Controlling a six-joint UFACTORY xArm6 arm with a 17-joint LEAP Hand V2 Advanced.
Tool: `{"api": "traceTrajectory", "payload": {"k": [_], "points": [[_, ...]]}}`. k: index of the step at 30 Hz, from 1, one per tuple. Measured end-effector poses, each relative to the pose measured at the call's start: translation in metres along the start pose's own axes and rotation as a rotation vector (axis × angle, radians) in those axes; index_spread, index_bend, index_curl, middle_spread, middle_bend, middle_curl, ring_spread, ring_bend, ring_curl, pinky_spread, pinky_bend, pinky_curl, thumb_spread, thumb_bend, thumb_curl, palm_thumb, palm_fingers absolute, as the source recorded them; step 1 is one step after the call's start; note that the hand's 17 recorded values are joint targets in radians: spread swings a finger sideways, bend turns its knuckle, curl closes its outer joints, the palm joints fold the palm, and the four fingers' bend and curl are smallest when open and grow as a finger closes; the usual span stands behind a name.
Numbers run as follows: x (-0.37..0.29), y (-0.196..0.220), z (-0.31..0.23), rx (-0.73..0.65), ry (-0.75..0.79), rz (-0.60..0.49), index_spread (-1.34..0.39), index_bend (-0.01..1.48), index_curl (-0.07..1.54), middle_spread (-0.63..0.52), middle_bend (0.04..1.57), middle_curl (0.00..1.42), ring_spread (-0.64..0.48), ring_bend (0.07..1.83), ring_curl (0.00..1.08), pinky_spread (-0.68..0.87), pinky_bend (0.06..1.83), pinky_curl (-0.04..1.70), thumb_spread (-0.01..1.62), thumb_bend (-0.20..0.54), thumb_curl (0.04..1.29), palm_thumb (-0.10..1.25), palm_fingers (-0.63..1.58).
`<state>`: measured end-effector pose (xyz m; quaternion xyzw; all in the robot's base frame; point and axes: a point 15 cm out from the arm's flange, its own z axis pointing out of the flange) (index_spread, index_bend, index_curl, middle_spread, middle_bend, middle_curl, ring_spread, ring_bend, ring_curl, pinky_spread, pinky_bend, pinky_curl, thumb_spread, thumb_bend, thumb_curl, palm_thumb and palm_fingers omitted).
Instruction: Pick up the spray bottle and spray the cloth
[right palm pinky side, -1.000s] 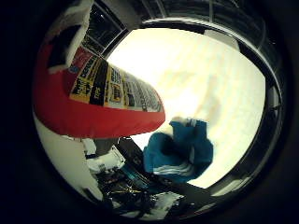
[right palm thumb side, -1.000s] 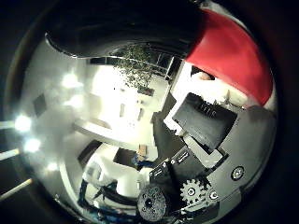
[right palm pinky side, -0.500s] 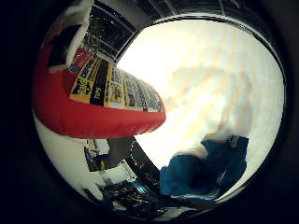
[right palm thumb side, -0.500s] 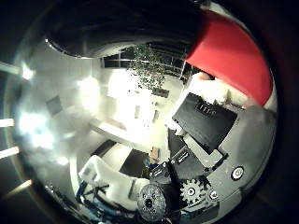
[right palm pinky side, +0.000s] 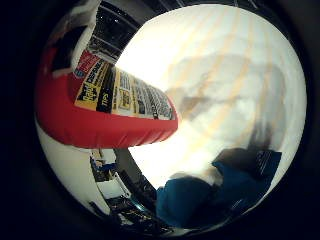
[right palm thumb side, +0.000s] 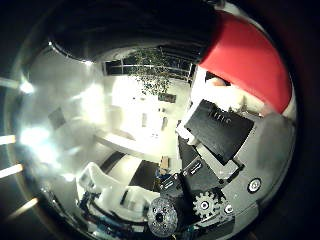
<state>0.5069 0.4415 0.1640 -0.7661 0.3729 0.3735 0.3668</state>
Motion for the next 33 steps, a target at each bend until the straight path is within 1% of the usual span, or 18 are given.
{"api": "traceTrajectory", "payload": {"k": [20,27,29,31,32,33], "points": [[0.023,0.010,0.022,-0.014,0.020,-0.018,-0.22,1.13,0.80,-0.10,1.37,0.66,-0.15,1.50,0.59,-0.23,0.99,1.28,0.36,-0.021,0.98,1.05,1.18],[0.033,0.012,0.025,-0.009,0.035,-0.030,-0.22,1.13,0.80,-0.10,1.36,0.66,-0.16,1.49,0.59,-0.23,1.00,1.27,0.37,-0.023,0.97,1.03,1.19],[0.033,0.012,0.025,-0.009,0.035,-0.036,-0.22,1.13,0.80,-0.10,1.36,0.66,-0.16,1.50,0.59,-0.23,1.00,1.26,0.39,-0.026,0.97,1.01,1.19],[0.033,0.011,0.025,-0.006,0.036,-0.040,-0.22,1.12,0.79,-0.10,1.35,0.65,-0.16,1.49,0.58,-0.23,1.01,1.24,0.43,-0.042,0.95,0.96,1.19],[0.033,0.010,0.023,-0.004,0.036,-0.041,-0.23,1.04,0.78,-0.10,1.32,0.64,-0.16,1.48,0.57,-0.24,1.01,1.20,0.47,-0.052,0.92,0.89,1.16],[0.033,0.010,0.023,-0.005,0.037,-0.042,-0.24,0.97,0.77,-0.10,1.29,0.63,-0.15,1.47,0.56,-0.25,1.01,1.16,0.49,-0.055,0.89,0.86,1.13]]}}
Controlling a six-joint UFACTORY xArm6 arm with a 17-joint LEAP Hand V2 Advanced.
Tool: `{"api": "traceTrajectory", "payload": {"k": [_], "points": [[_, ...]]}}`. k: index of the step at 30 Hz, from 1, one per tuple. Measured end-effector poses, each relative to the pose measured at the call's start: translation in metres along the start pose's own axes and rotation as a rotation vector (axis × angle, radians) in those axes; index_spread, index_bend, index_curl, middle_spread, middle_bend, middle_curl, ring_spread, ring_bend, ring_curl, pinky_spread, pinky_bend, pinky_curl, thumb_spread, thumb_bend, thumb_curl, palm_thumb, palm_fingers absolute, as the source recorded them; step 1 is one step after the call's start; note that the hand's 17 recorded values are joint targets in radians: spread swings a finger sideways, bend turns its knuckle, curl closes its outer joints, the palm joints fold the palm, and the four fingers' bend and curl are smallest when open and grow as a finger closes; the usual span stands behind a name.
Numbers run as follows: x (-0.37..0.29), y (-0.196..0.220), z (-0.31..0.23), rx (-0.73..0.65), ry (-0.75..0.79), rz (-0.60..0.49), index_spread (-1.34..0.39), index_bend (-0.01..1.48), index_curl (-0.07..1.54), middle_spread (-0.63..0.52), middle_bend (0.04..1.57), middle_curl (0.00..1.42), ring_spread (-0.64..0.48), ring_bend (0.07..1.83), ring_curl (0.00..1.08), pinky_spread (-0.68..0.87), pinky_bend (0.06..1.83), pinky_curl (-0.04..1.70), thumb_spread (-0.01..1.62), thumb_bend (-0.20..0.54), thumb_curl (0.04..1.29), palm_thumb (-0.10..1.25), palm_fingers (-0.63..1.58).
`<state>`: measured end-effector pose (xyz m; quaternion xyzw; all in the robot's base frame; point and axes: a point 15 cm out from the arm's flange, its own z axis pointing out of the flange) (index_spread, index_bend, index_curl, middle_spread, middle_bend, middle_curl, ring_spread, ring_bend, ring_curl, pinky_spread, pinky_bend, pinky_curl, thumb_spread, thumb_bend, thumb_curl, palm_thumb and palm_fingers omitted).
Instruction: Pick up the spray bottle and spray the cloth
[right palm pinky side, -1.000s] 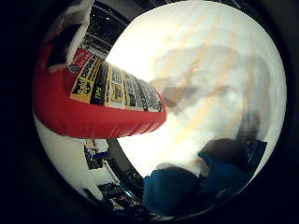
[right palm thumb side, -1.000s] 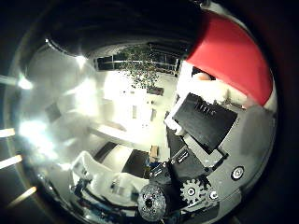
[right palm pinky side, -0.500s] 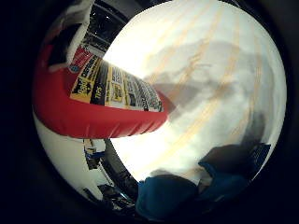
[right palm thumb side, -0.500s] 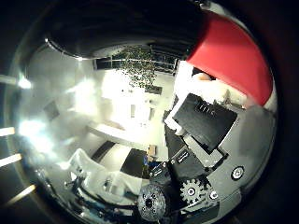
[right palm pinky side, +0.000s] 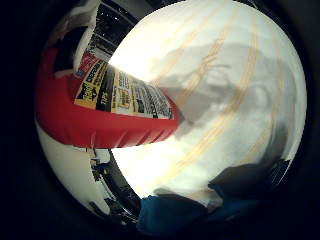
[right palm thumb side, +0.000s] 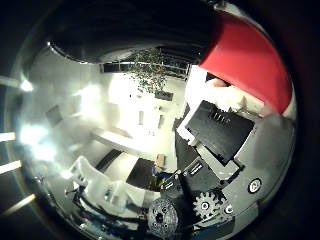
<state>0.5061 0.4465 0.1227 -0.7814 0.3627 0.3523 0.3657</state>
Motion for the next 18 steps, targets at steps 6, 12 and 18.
{"api": "traceTrajectory", "payload": {"k": [6,12,18], "points": [[-0.001,0.004,0.000,-0.018,0.002,-0.011,-0.39,0.39,0.63,-0.14,0.85,0.51,-0.18,1.21,0.47,-0.40,1.06,0.92,0.85,-0.042,0.67,0.71,0.51],[-0.001,0.013,0.001,-0.070,0.031,-0.035,-0.43,0.37,0.51,-0.06,0.56,0.39,-0.06,0.86,0.32,0.06,0.70,0.77,0.96,-0.035,0.48,0.64,0.04],[-0.001,0.013,-0.001,-0.073,0.035,-0.038,-0.40,0.29,0.43,-0.01,0.38,0.33,0.05,0.63,0.24,0.34,0.49,0.58,0.96,-0.032,0.39,0.62,0.05]]}}
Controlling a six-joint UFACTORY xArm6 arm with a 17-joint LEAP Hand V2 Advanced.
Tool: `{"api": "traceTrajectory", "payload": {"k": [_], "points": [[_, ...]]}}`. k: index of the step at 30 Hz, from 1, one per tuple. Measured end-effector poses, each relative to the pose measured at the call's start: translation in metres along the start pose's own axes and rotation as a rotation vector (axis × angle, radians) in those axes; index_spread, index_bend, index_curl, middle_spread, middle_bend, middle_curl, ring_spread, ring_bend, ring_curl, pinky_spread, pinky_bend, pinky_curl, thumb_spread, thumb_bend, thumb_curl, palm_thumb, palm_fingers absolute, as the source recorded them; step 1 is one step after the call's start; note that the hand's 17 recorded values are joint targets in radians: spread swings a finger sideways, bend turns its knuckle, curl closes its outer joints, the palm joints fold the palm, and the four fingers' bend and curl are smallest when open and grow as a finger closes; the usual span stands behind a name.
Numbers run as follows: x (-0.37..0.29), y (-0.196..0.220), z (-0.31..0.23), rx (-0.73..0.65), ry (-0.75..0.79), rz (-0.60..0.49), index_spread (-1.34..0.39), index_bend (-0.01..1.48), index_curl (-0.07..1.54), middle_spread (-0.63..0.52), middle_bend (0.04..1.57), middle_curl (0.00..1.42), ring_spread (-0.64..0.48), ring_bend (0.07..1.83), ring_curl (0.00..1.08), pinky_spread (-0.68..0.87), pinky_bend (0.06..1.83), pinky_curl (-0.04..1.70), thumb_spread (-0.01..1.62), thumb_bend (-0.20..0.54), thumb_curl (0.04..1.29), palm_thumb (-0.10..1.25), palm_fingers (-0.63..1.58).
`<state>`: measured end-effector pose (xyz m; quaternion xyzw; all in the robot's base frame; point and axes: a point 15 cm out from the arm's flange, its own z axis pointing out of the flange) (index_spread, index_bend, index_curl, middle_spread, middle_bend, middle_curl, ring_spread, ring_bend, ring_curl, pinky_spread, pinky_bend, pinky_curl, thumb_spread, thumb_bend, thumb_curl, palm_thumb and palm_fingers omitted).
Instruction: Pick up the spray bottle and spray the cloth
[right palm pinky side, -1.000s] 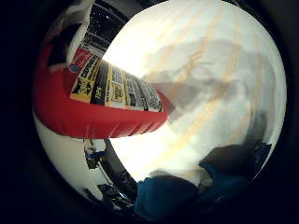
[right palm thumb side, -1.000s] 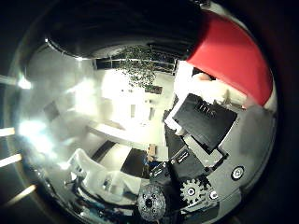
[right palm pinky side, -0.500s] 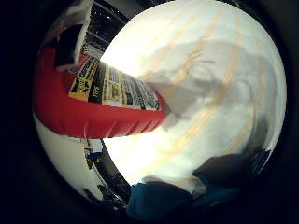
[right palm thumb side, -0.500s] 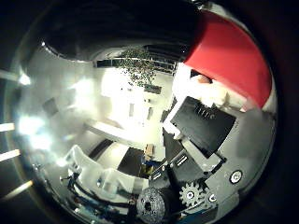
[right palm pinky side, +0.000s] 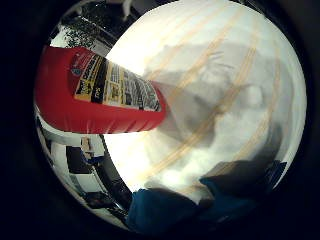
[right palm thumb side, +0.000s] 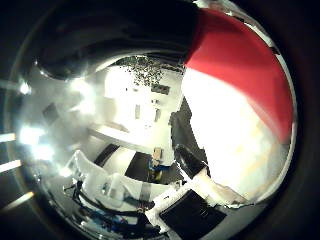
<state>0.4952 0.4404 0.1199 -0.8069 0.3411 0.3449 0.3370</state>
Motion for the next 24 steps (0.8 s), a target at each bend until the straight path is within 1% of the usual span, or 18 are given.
{"api": "traceTrajectory", "payload": {"k": [6,11,15,20,24], "points": [[0.007,0.003,-0.009,-0.007,0.012,0.000,-0.38,0.20,0.39,0.02,0.26,0.31,0.12,0.48,0.21,0.38,0.39,0.46,0.95,-0.032,0.35,0.60,0.07],[0.014,0.004,-0.028,-0.012,0.036,0.008,-0.36,0.16,0.34,0.05,0.19,0.31,0.15,0.39,0.20,0.39,0.38,0.41,0.95,-0.032,0.33,0.57,0.06],[0.009,0.008,-0.046,-0.030,0.027,0.008,-0.35,0.16,0.32,0.07,0.18,0.30,0.17,0.37,0.21,0.38,0.38,0.38,0.95,-0.030,0.32,0.56,0.04],[-0.014,-0.004,-0.080,-0.009,0.037,-0.031,-0.34,0.17,0.31,0.08,0.18,0.30,0.18,0.34,0.22,0.39,0.37,0.36,0.96,-0.026,0.32,0.56,0.04],[-0.030,-0.001,-0.118,-0.048,0.116,-0.058,-0.33,0.17,0.31,0.08,0.19,0.29,0.19,0.31,0.22,0.40,0.36,0.34,0.98,-0.030,0.31,0.54,0.04]]}}
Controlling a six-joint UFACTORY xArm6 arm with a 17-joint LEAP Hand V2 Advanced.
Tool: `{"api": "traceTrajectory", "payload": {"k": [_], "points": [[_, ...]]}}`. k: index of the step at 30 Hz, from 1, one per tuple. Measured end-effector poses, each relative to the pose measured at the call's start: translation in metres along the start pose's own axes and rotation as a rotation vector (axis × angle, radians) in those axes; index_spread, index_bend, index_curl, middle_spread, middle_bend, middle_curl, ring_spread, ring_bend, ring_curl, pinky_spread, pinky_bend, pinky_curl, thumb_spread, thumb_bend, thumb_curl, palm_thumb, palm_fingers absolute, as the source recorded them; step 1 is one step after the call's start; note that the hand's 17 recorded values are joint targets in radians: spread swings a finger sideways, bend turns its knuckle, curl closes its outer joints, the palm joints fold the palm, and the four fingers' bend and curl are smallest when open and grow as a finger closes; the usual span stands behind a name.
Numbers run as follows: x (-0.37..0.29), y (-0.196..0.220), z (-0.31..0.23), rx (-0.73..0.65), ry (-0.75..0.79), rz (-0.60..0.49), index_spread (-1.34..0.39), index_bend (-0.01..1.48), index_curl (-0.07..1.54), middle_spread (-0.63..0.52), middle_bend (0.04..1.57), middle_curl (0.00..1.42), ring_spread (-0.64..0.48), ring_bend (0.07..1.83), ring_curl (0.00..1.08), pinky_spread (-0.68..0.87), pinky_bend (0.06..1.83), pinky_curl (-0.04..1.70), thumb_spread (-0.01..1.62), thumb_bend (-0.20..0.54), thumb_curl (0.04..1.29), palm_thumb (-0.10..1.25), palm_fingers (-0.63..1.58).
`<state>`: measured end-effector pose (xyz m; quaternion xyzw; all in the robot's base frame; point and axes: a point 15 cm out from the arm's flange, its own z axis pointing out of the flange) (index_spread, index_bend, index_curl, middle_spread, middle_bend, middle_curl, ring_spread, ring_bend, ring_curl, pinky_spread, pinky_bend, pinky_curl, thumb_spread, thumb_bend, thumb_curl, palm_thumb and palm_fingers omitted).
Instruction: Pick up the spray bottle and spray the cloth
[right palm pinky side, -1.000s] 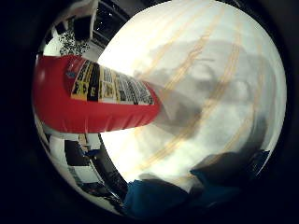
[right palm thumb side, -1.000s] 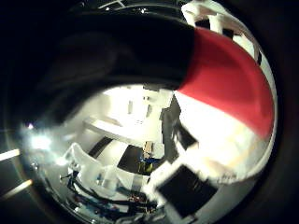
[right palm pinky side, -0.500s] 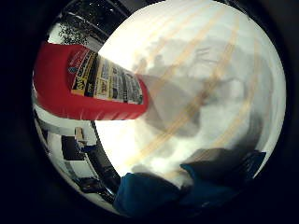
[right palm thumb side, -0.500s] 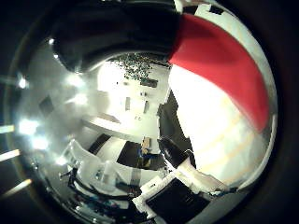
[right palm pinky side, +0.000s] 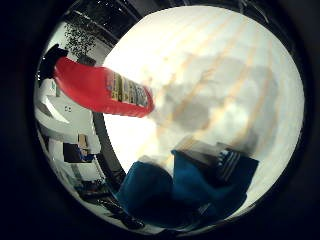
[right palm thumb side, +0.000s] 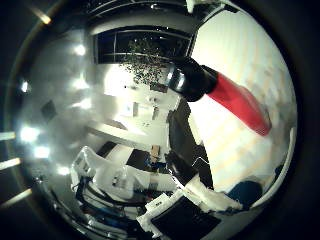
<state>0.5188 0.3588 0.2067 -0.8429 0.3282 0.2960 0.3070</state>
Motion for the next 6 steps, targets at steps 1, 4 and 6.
{"api": "traceTrajectory", "payload": {"k": [1,4,6], "points": [[-0.001,0.001,-0.018,0.001,0.026,0.000,-0.33,0.17,0.31,0.08,0.19,0.29,0.19,0.30,0.22,0.40,0.36,0.34,0.98,-0.029,0.31,0.54,0.04],[-0.010,0.009,-0.075,0.015,0.061,0.024,-0.32,0.17,0.31,0.09,0.18,0.29,0.20,0.29,0.23,0.40,0.36,0.34,0.99,-0.025,0.31,0.54,0.04],[-0.023,0.015,-0.098,0.019,0.055,0.031,-0.32,0.17,0.30,0.10,0.18,0.29,0.20,0.29,0.23,0.41,0.36,0.33,1.00,-0.025,0.31,0.55,0.04]]}}
